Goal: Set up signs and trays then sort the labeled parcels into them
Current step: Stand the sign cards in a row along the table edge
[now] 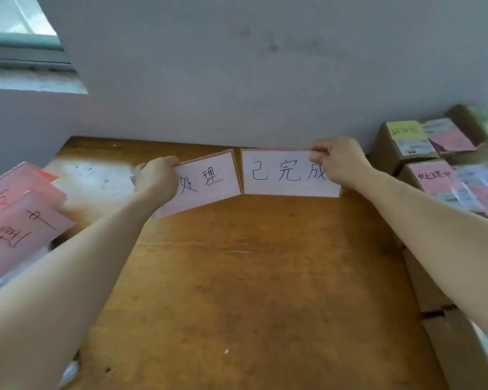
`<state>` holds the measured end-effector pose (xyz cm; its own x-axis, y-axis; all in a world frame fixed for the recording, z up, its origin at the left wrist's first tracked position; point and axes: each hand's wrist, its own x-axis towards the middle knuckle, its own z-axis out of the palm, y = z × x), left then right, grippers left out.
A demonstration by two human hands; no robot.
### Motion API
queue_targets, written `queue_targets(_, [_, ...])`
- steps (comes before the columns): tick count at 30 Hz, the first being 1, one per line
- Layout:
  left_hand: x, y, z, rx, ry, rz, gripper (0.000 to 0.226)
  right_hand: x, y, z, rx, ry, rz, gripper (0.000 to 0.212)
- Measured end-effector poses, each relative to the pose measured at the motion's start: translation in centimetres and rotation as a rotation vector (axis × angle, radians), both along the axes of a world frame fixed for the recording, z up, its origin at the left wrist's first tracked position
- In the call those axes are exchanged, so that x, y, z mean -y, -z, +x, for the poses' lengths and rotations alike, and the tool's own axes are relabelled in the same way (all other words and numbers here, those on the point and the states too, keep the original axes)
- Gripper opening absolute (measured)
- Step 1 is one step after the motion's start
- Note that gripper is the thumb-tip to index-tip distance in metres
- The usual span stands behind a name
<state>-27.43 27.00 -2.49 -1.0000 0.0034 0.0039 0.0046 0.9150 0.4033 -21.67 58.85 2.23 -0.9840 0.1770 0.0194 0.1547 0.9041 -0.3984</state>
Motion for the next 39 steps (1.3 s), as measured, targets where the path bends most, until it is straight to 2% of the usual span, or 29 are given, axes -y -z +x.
queue_targets(6, [-8.8, 1.4, -5.3, 0.022, 0.106, -0.156, 0.049, -9.3, 3.1, -4.0, 0.025, 0.098, 0.057, 0.027])
queue_targets(13, [-13.7, 5.4, -10.9, 0.065, 0.165, -0.273, 0.05, -14.1, 6.9, -8.0, 0.124, 0.11, 0.045, 0.02])
queue_targets(20, [-16.3, 8.7, -14.0, 0.08, 0.225, -0.286, 0.045, -16.5, 10.5, -9.9, 0.139, 0.113, 0.031, 0.029])
queue_targets(29, [-18.7, 10.2, -16.3, 0.0, 0.275, -0.31, 0.04, -18.2, 11.4, -11.3, 0.229, 0.163, -0.007, 0.031])
queue_targets(39, [-18.5, 9.7, -16.4, 0.008, 0.313, -0.316, 0.043, -16.5, 11.9, -12.0, 0.152, 0.098, -0.085, 0.031])
